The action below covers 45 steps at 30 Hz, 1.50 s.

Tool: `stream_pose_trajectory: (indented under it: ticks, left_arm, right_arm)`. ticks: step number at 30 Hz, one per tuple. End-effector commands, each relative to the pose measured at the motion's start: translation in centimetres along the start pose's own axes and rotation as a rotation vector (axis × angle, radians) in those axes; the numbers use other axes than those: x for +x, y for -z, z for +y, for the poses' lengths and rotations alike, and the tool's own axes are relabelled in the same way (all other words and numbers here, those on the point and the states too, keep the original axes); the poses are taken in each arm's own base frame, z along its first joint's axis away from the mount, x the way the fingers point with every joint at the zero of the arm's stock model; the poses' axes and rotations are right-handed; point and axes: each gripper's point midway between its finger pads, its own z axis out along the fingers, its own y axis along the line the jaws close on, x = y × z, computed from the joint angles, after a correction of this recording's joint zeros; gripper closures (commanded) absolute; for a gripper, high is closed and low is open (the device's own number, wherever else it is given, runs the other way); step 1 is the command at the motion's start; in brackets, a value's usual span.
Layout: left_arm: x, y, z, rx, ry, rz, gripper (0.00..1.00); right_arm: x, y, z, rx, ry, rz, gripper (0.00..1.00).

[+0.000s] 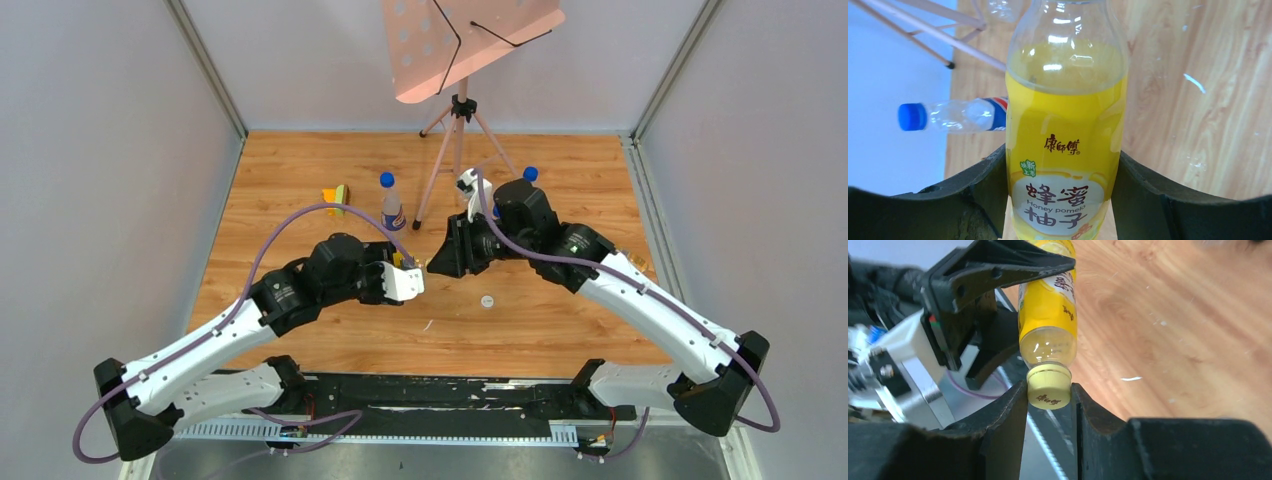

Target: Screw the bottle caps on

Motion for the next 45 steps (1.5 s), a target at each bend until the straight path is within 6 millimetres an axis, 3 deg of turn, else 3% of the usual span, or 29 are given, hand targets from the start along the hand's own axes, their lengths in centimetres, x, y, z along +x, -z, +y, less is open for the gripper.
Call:
stream_pose_trajectory:
  ticks: [1,8,13,18,20,23,25,28,34,45]
  left_arm:
    - [-6.1,3.2,6.9,-0.347,-0.053,-0.236,1.00]
    - [-5.6,3.5,6.7,-0.408,-0.110,-0.208,1.00]
    - [-5.4,3.3,5.7,-0.362,-0.062,-0.197,1.00]
    - [-5.1,2.9,4.6,-0.241,0.042,-0.112,1.00]
    - [-5.0,2.7,3.8,-0.174,0.080,-0.080,1.00]
    - [-5.4,2.2,1.3,-0.007,0.124,-0.085,1.00]
    - [-5.8,1.9,-0.1,0.103,0.144,-0.098,1.00]
    - [-6.8,1.8,-1.9,0.250,0.146,-0.113,1.00]
    - [-7.7,2.3,-4.3,0.445,0.108,-0.120,1.00]
    - [-8.2,2.7,-5.4,0.541,0.089,-0.121,1.00]
  right_arm:
    - [0.4,-0.6,0.4,0.048,-0.461,0.034,1.00]
    - [-1.0,0.4,0.5,0.064,-0.581,-0.039,1.00]
    - [-2.6,1.5,0.7,0.043,-0.392,-0.111,0.97]
    - [-5.6,4.9,1.4,0.021,0.023,-0.267,0.66]
    - [-5.9,6.5,2.3,-0.013,0.213,-0.308,0.53]
    - [-4.7,8.4,4.3,-0.128,0.527,-0.324,0.34]
    - [-3.6,9.7,5.6,-0.202,0.703,-0.333,0.28]
    - [-2.4,10.7,6.5,-0.264,0.829,-0.303,0.27]
    - [-0.7,10.8,5.8,-0.291,0.978,-0.194,0.33]
    - [0.8,9.7,5.8,-0.348,1.056,-0.128,0.44]
